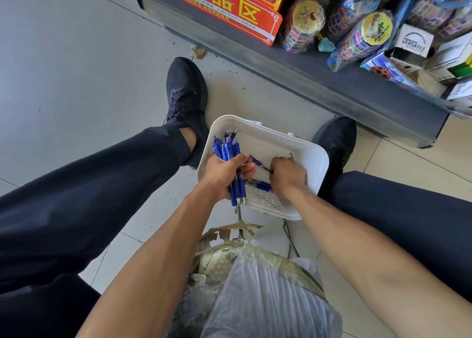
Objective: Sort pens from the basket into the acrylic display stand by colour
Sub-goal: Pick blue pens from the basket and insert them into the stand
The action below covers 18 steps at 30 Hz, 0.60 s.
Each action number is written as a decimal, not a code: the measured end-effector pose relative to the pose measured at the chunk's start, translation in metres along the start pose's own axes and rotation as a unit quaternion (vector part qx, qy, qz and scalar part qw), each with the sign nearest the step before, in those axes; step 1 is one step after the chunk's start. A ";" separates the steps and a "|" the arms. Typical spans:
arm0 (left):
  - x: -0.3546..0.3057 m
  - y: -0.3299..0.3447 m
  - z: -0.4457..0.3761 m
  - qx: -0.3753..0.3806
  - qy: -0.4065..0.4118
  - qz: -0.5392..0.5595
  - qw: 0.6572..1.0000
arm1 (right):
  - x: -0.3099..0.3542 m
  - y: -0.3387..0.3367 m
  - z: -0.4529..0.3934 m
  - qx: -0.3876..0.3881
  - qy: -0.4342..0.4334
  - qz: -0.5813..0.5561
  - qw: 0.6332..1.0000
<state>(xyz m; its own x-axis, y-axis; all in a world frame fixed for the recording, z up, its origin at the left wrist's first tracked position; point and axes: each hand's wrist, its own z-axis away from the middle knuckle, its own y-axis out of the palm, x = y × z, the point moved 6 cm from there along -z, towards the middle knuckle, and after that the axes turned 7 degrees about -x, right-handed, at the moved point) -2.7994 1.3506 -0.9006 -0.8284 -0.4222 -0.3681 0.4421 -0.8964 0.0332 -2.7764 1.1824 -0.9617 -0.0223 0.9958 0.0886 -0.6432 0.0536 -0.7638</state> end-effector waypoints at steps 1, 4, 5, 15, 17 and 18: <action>0.000 0.000 0.000 -0.004 0.004 0.003 1.000 | -0.001 0.001 -0.001 0.009 0.006 -0.025 1.000; -0.001 -0.001 -0.002 -0.008 0.026 0.014 1.000 | -0.004 0.004 -0.003 0.061 0.036 -0.162 0.984; -0.001 -0.002 -0.003 -0.012 0.035 0.007 0.999 | -0.004 0.004 -0.002 0.080 0.047 -0.218 0.972; -0.004 -0.008 -0.001 -0.058 0.056 -0.092 0.992 | 0.015 -0.029 0.031 0.122 0.064 -0.576 0.806; -0.006 -0.007 0.001 -0.055 0.066 -0.091 0.992 | 0.020 -0.034 0.036 0.141 0.047 -0.595 0.790; -0.007 -0.006 0.002 -0.049 0.071 -0.088 0.992 | 0.022 -0.035 0.037 0.152 0.040 -0.601 0.783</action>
<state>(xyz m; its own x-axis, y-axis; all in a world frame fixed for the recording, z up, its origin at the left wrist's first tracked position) -2.7973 1.3589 -0.8965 -0.8420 -0.2312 -0.4875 0.3320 -0.9342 -0.1305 -2.7829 1.1992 -0.9088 0.7800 0.2405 0.5777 -0.3144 0.9488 0.0295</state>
